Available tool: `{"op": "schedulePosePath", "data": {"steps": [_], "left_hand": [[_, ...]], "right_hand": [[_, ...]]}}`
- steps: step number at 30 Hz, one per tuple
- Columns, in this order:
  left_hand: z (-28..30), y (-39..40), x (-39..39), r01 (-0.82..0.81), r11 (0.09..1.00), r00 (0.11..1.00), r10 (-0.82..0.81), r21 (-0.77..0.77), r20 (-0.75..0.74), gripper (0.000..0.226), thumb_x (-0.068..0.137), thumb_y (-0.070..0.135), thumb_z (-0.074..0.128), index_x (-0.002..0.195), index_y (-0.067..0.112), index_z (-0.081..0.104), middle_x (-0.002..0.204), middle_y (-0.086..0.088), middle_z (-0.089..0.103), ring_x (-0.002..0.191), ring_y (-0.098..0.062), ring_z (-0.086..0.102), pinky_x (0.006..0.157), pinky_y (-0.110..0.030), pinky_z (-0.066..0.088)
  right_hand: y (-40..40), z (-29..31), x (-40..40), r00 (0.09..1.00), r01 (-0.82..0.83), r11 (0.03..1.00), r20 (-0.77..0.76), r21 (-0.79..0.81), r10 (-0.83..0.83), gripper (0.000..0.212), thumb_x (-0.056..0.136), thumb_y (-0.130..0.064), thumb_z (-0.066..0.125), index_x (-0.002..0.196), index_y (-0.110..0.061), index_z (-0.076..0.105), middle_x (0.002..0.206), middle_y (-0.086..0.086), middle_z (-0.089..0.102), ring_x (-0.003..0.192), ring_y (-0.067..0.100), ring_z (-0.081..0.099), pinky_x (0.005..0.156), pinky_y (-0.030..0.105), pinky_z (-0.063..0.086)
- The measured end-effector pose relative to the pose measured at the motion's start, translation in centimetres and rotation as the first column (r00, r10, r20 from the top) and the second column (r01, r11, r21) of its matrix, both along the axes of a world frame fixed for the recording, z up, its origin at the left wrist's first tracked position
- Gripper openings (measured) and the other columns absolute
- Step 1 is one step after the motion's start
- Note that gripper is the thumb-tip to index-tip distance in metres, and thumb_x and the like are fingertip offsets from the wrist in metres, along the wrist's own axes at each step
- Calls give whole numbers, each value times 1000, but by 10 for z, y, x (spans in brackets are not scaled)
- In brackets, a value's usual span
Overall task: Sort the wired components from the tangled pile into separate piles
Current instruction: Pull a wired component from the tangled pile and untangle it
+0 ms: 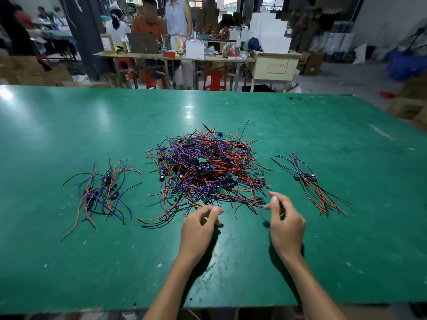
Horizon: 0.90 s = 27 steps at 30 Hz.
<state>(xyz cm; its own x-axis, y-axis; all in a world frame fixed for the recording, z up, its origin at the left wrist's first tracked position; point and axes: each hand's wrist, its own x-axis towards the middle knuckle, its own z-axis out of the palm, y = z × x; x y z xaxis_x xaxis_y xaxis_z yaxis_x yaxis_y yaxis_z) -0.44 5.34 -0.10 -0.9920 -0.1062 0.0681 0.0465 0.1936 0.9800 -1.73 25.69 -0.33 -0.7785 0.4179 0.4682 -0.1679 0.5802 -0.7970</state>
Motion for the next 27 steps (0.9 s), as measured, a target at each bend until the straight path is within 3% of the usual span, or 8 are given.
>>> {"op": "schedulePosePath", "data": {"steps": [4, 8, 14, 18, 20, 22, 25, 27], "left_hand": [[4, 3, -5, 82, 997, 990, -82, 2, 111, 48, 97, 63, 40, 98, 31, 75, 82, 6, 77, 81, -16, 75, 79, -39, 54], [9, -2, -10, 13, 979, 993, -37, 201, 116, 34, 104, 39, 49, 99, 20, 76, 89, -2, 79, 69, -16, 65, 60, -22, 48], [22, -17, -4, -26, 961, 998, 11, 277, 55, 20, 103, 18, 55, 107, 14, 74, 73, 1, 71, 66, -10, 57, 57, -17, 48], [55, -66, -21, -126, 974, 987, 142, 186, -74, 21, 104, 18, 54, 106, 16, 75, 65, 7, 65, 54, -4, 47, 52, -14, 40], [72, -102, -35, -249, 962, 958, 261, 107, -115, 21, 103, 18, 54, 103, 18, 75, 68, 7, 68, 56, -3, 51, 53, -15, 43], [78, -139, -52, -350, 931, 936, 344, -101, -74, 19, 102, 22, 56, 99, 16, 74, 84, -6, 74, 76, -16, 64, 70, -26, 51], [64, -179, -64, -238, 693, 844, 494, -680, 208, 28, 97, 29, 57, 107, 3, 65, 123, -25, 63, 121, -37, 53, 99, -41, 45], [51, -182, -59, -144, 536, 793, 565, -832, 227, 45, 95, 29, 57, 130, 0, 53, 142, -27, 46, 136, -39, 35, 108, -47, 36]], "right_hand": [[-23, -2, 19, 964, -244, 923, -31, 297, 265, 20, 100, -20, 62, 113, -29, 74, 83, -15, 71, 75, -2, 58, 77, 10, 39], [-33, -6, 29, 884, -386, 737, -6, 554, 467, 28, 92, -19, 75, 119, -26, 75, 84, -13, 70, 73, 6, 51, 67, 26, 41], [-31, 1, 33, 883, -463, 785, 131, 411, 451, 35, 99, -50, 51, 116, -29, 73, 103, -21, 70, 94, 3, 58, 83, 26, 44], [-30, -3, 27, 927, -376, 846, 141, 379, 348, 27, 100, -38, 50, 109, -26, 73, 103, -19, 68, 99, 5, 58, 86, 30, 47], [-31, -4, 22, 963, -270, 872, 99, 408, 252, 23, 97, -31, 54, 110, -23, 72, 109, -13, 70, 104, 12, 59, 90, 31, 46], [-30, -5, 14, 985, -164, 889, 122, 427, 124, 28, 95, -27, 60, 121, -21, 69, 125, -4, 66, 115, 18, 55, 96, 33, 40], [-27, -7, 4, 933, -160, 880, 359, 447, -12, 44, 98, -33, 62, 139, -20, 59, 147, 6, 51, 132, 25, 43, 105, 43, 37], [-28, -9, 1, 915, -162, 883, 403, 441, -34, 37, 99, -36, 60, 133, -23, 64, 139, 6, 54, 127, 27, 44, 102, 43, 36]]}}
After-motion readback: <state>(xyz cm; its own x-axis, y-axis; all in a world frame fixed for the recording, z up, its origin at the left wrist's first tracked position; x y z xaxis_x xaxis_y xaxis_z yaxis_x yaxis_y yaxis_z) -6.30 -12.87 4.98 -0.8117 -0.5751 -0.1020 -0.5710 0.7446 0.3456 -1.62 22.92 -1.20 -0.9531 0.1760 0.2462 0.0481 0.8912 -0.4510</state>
